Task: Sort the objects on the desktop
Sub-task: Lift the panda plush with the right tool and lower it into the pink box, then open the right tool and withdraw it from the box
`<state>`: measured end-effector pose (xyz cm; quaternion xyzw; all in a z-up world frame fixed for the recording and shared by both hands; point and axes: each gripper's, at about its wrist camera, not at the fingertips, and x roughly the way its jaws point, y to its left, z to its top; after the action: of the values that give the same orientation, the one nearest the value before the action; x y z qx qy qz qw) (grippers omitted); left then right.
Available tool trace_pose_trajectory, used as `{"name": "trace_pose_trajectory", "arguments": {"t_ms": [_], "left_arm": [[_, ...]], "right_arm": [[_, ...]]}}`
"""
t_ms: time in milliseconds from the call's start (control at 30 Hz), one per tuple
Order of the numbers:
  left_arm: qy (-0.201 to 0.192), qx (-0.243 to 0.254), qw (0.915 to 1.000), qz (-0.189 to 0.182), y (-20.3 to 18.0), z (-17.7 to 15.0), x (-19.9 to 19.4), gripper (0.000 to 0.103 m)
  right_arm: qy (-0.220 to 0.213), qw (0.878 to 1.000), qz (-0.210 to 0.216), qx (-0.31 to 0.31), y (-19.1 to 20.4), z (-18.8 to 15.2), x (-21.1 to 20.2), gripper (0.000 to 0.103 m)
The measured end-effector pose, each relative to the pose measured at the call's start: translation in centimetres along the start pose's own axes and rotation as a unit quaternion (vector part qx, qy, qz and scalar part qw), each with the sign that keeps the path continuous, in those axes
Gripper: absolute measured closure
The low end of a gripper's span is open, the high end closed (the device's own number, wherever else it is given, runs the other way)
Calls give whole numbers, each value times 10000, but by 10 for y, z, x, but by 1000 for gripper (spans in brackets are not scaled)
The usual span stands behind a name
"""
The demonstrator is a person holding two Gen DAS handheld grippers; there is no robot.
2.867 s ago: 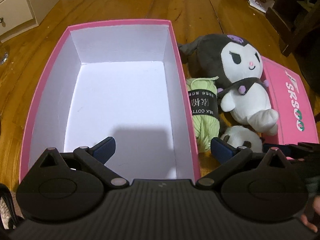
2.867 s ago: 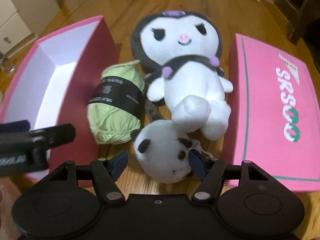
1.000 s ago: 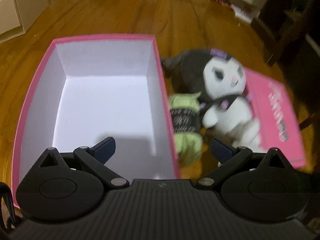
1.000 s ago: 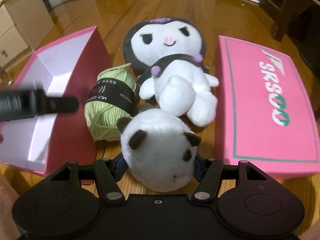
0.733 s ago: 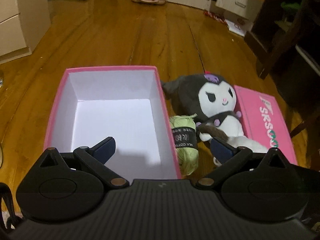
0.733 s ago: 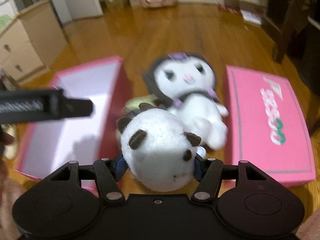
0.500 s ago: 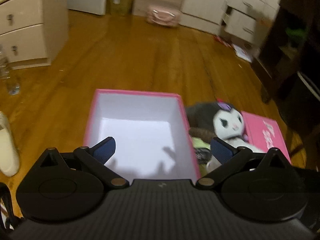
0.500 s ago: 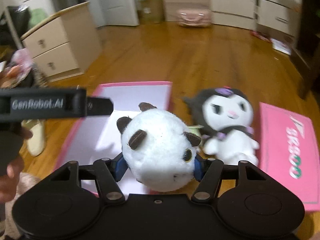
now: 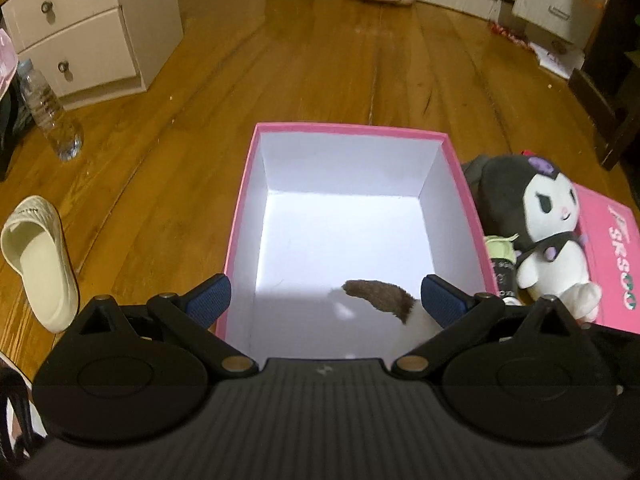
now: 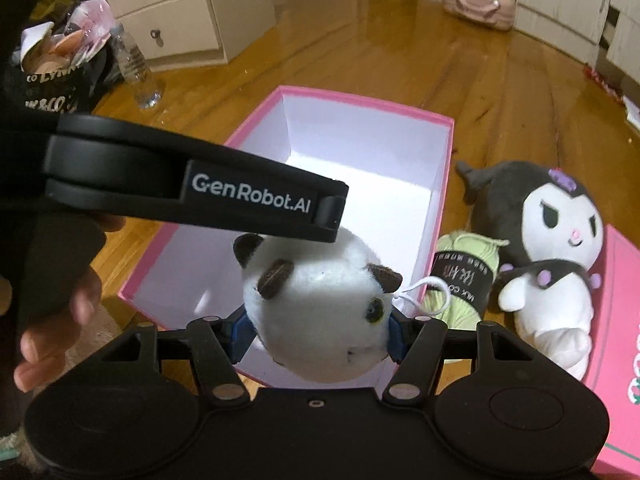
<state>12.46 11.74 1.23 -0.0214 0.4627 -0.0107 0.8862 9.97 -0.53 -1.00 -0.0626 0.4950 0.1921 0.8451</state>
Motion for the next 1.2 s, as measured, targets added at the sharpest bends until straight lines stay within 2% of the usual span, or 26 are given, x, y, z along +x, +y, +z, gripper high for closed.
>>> {"name": "trace_pose_trajectory", "arguments": {"t_ms": [133, 267, 367, 600, 800, 967, 1067, 1200], "left_arm": [[196, 29, 9998, 79, -2, -6, 11, 0], [95, 276, 9991, 321, -10, -11, 12, 0], [167, 280, 9992, 248, -11, -12, 16, 0], [285, 321, 9986, 316, -13, -16, 25, 0], [328, 366, 9984, 281, -14, -18, 26, 0], [343, 391, 9985, 193, -17, -18, 26, 0], [317, 381, 9987, 109, -18, -18, 22, 0], [275, 285, 9992, -63, -18, -16, 18, 0]], "right_arm": [[349, 9993, 100, -130, 1, 3, 20, 36], [756, 9964, 367, 77, -1, 5, 34, 36], [870, 9953, 415, 123, -2, 5, 41, 35], [932, 9953, 18, -244, 7, 7, 43, 34], [928, 9952, 123, -267, 7, 0, 32, 33], [760, 9963, 130, -377, 4, -7, 5, 27], [618, 9969, 311, -382, -3, -11, -16, 27], [421, 9985, 153, -302, -18, -9, -44, 27]]}}
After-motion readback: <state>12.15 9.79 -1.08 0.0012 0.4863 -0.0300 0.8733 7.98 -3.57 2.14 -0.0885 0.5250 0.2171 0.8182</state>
